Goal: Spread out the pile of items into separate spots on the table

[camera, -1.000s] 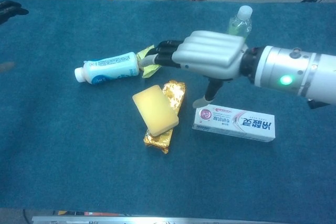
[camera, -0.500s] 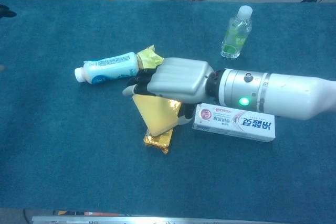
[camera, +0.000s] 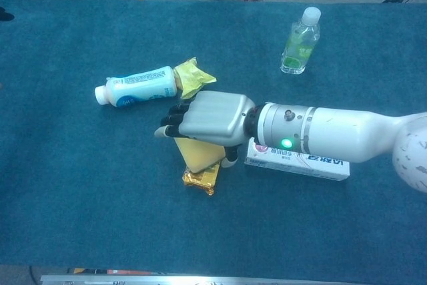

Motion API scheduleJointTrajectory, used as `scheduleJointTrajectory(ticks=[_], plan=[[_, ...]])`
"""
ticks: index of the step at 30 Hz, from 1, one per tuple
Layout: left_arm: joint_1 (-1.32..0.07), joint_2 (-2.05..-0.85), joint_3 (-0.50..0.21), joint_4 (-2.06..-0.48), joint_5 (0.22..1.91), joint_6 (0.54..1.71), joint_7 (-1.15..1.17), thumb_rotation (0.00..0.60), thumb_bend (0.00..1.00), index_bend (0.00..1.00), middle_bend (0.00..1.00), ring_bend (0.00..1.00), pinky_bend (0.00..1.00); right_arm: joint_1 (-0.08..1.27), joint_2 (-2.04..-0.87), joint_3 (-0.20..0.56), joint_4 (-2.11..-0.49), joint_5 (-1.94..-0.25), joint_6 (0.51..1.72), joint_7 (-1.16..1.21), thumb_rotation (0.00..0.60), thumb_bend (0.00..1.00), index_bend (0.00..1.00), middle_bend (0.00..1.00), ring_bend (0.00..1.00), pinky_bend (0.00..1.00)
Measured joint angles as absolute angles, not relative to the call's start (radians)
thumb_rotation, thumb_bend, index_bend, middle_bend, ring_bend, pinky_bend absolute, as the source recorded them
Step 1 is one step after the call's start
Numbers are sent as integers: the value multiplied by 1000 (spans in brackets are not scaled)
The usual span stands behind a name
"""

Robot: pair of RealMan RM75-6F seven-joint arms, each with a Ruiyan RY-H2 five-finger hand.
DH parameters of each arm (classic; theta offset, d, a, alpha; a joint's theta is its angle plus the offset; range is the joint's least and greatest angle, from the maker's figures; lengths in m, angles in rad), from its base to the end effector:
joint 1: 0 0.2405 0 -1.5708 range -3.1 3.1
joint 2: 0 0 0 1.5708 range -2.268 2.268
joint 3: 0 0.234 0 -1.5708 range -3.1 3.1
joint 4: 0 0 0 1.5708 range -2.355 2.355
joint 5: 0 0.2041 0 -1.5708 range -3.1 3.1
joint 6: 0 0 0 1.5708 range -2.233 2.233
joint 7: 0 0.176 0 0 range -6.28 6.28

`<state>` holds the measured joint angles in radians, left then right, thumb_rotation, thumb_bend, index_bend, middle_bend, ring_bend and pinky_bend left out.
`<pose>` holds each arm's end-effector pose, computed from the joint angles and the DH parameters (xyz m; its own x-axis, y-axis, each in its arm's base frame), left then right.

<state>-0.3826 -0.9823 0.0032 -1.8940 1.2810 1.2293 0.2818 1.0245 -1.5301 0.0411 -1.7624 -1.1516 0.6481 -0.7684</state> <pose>-0.2282 0.2622 0.1286 0.5216 0.2112 0.8266 0.8531 -0.1434 -0.5017 -0.0217 -0.2497 -0.0927 0.8439 -0.1234 0.5222 -0.3121 -0.9045 0.2907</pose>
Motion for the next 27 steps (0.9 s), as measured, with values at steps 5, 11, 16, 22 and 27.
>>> scheduleJointTrajectory(ticks=[5,11,16,22,27], plan=[[-375,-981,-2,-1892,1292,1230,268,600,262,0,0,0,159,1041,-1566,29,-1751,-1092,694,-814,600,0,260,310,183,297],[-367,-978,-8,-1888,1303,1229,252,600,262,0,0,0,159,1031,-1606,24,-1736,-1095,785,-817,600,0,415,445,411,390],[-363,-979,-12,-1883,1305,1224,245,600,262,0,0,0,159,1010,-1619,23,-1719,-1150,826,-766,600,0,444,479,477,456],[-359,-979,-16,-1876,1301,1215,237,600,263,0,0,0,159,972,-1578,16,-1720,-1227,880,-694,600,0,445,480,480,461],[-358,-982,-22,-1866,1301,1209,230,600,262,0,0,0,159,919,-1470,-6,-1758,-1307,938,-598,600,0,445,480,480,461]])
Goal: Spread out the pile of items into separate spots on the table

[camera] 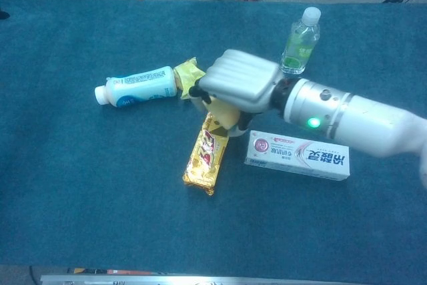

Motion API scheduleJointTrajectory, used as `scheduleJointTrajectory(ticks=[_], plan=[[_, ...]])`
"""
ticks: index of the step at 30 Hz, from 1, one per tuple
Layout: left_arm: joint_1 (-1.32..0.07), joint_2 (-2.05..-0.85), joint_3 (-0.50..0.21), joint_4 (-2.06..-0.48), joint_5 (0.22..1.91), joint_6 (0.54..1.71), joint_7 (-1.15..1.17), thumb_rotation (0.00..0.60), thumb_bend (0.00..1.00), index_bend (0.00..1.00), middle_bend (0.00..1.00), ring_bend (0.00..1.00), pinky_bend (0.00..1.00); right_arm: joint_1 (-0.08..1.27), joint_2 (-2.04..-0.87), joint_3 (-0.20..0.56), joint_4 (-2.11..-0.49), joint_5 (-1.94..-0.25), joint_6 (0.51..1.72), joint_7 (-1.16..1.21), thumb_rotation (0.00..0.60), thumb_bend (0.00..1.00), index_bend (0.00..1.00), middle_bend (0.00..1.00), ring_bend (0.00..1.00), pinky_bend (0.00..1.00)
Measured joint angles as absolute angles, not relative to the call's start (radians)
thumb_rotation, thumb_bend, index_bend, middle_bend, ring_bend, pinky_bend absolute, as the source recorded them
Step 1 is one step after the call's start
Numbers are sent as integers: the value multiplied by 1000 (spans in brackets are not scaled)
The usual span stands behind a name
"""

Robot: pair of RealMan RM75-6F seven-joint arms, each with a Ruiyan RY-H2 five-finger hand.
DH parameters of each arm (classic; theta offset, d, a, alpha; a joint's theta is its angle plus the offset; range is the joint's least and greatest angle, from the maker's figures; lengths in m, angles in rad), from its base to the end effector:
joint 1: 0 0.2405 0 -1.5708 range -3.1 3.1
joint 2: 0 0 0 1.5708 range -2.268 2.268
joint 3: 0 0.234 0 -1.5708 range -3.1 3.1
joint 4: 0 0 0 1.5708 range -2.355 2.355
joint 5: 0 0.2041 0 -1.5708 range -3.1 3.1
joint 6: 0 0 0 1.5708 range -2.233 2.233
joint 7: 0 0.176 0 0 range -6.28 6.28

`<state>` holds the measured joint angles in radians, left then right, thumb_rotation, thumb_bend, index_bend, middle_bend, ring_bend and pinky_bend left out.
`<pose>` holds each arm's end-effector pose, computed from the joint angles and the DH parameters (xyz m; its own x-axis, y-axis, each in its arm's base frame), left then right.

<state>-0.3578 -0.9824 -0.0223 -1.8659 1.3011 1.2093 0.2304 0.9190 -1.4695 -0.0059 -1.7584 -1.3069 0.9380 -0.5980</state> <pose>-0.2343 0.2633 0.1311 0.4965 0.2119 0.8417 0.8679 -0.1325 -0.4786 -0.0401 -0.2753 -0.0469 0.7116 -0.0944 0.6962 -0.4730 -0.7971 0.3754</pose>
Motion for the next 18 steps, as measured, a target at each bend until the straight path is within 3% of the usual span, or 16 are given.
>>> scheduleJointTrajectory(ticks=[9,18], plan=[[-368,-1001,-29,-1858,1297,1184,242,600,263,0,0,0,159,797,-1279,-125,-1819,-1477,1016,-460,600,0,443,476,457,463],[-376,-1015,-36,-1864,1290,1174,269,600,263,0,0,0,159,722,-1206,-159,-1826,-1532,1053,-394,600,0,353,427,420,467]])
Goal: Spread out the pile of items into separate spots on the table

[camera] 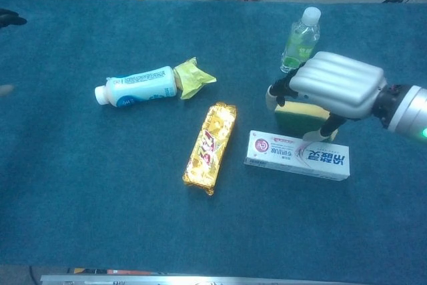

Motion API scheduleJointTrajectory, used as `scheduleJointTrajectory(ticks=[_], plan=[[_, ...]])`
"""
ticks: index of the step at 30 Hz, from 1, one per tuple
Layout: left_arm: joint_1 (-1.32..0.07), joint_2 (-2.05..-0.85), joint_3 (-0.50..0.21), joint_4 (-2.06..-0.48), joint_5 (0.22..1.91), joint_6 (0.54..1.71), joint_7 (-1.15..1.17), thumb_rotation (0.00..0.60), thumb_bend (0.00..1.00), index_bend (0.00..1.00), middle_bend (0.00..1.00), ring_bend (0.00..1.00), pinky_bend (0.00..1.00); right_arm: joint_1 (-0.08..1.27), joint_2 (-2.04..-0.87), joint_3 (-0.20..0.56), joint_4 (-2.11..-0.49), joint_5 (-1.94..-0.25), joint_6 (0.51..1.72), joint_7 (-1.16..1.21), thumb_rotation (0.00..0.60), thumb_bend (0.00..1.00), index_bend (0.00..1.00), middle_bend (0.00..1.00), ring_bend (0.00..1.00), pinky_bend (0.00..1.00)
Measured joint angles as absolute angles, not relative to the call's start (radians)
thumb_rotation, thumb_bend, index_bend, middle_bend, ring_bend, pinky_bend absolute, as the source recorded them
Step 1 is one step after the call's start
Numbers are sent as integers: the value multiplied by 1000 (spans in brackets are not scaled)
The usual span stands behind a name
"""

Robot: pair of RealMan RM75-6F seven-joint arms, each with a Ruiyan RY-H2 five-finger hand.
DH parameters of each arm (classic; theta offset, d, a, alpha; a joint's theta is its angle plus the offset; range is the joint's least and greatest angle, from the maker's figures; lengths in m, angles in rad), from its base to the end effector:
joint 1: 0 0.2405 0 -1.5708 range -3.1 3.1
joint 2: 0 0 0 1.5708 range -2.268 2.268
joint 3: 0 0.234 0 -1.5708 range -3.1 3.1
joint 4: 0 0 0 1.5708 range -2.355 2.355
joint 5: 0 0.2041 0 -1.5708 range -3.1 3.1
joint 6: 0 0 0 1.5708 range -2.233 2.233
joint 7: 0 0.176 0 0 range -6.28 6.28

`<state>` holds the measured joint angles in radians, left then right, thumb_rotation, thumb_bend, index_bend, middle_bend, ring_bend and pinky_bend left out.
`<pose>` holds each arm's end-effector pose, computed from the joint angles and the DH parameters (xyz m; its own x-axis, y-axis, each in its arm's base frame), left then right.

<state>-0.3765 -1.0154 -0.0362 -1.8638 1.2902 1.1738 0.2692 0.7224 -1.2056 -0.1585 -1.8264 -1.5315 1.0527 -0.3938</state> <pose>-0.2271 0.2680 0.1177 0.5054 0.2294 0.8318 0.8625 -0.1619 -0.4794 -0.1277 -0.2540 0.0160 0.7143 -0.1745 0.6777 -0.5637 -0.7174 0.4094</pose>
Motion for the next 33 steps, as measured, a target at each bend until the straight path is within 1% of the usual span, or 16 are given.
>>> scheduleJointTrajectory(ticks=[5,8,14,17,22,27,33], plan=[[-375,-1012,-37,-1875,1287,1175,281,600,263,0,0,0,159,703,-1188,-147,-1829,-1557,1076,-357,600,0,351,415,399,467],[-376,-1012,-35,-1879,1287,1172,289,600,262,0,0,0,159,695,-1189,-128,-1827,-1571,1083,-328,600,0,351,411,386,466],[-375,-1007,-35,-1890,1286,1172,298,600,263,0,0,0,159,703,-1214,-100,-1833,-1577,1043,-316,600,0,329,395,367,462],[-374,-1005,-34,-1891,1283,1171,300,600,263,0,0,0,159,716,-1231,-86,-1847,-1574,1007,-320,600,0,302,375,345,447],[-372,-1000,-36,-1895,1278,1171,300,600,262,0,0,0,159,755,-1266,-52,-1868,-1545,929,-348,600,0,213,314,277,404],[-365,-990,-37,-1901,1282,1183,295,600,262,0,0,0,159,813,-1331,-1,-1874,-1467,833,-405,600,0,189,293,258,397],[-356,-981,-34,-1903,1284,1188,284,600,262,0,0,0,159,882,-1416,30,-1842,-1360,737,-513,600,0,188,292,258,397]])
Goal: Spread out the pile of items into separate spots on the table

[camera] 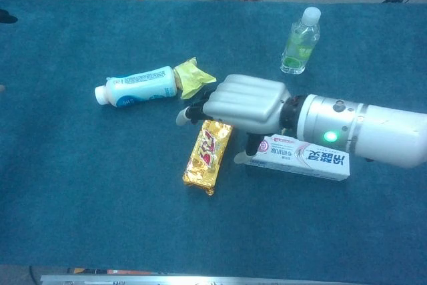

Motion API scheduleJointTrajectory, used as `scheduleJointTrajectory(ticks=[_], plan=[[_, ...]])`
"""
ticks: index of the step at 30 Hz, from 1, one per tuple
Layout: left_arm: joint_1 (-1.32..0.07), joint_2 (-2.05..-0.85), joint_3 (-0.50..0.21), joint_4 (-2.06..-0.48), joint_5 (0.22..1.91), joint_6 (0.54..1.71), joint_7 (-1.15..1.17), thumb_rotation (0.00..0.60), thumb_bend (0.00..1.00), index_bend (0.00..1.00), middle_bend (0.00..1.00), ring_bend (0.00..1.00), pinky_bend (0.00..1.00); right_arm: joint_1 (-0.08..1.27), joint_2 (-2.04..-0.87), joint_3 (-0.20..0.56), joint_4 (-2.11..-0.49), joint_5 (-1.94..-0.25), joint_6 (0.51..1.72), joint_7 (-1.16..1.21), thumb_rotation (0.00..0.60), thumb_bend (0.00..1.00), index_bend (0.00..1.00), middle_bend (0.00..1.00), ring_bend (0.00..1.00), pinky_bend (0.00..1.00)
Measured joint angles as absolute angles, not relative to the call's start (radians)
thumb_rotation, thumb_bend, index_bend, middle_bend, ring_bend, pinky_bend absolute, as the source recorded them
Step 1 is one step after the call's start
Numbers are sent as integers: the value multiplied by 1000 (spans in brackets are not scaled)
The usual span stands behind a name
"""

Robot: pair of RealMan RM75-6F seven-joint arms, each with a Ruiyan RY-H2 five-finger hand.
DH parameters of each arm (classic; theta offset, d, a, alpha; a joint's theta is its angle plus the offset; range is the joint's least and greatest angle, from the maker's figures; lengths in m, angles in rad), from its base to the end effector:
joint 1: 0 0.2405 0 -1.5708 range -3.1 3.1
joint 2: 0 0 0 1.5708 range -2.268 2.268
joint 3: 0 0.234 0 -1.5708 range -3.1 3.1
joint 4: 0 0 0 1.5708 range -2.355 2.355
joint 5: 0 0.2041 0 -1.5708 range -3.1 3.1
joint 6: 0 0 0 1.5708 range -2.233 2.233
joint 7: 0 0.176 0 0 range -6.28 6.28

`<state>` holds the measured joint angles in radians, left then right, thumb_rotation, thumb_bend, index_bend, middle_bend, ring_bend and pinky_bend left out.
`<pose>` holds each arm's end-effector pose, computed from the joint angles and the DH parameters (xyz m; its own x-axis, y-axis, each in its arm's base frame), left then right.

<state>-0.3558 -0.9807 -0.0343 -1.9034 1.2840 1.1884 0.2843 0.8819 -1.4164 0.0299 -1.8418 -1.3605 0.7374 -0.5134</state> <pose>-0.2279 0.2615 0.1262 0.5084 0.2292 0.8301 0.8611 -0.1399 -0.4888 -0.0406 -0.2468 -0.0549 0.7276 -0.2383 0.6433 -0.4773 -0.8494 0.2251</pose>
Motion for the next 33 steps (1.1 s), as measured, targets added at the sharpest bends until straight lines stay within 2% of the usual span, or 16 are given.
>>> scheduleJointTrajectory(ticks=[9,22,28,30,33], plan=[[-343,-968,-32,-1897,1286,1194,258,600,262,0,0,0,159,959,-1498,28,-1779,-1213,674,-665,600,0,188,292,258,397],[-334,-961,-31,-1884,1298,1190,216,600,262,0,0,0,159,1034,-1585,1,-1724,-1082,693,-783,600,0,188,310,263,386],[-332,-961,-33,-1881,1307,1187,199,600,262,0,0,0,159,1044,-1635,-5,-1690,-1074,740,-812,600,0,393,428,391,386],[-332,-959,-33,-1883,1309,1186,196,600,262,0,0,0,156,1047,-1654,-9,-1672,-1072,748,-821,600,0,434,445,404,386],[-330,-955,-33,-1886,1312,1187,192,600,262,0,0,0,149,1054,-1669,-12,-1653,-1056,751,-831,600,0,444,454,410,387]])
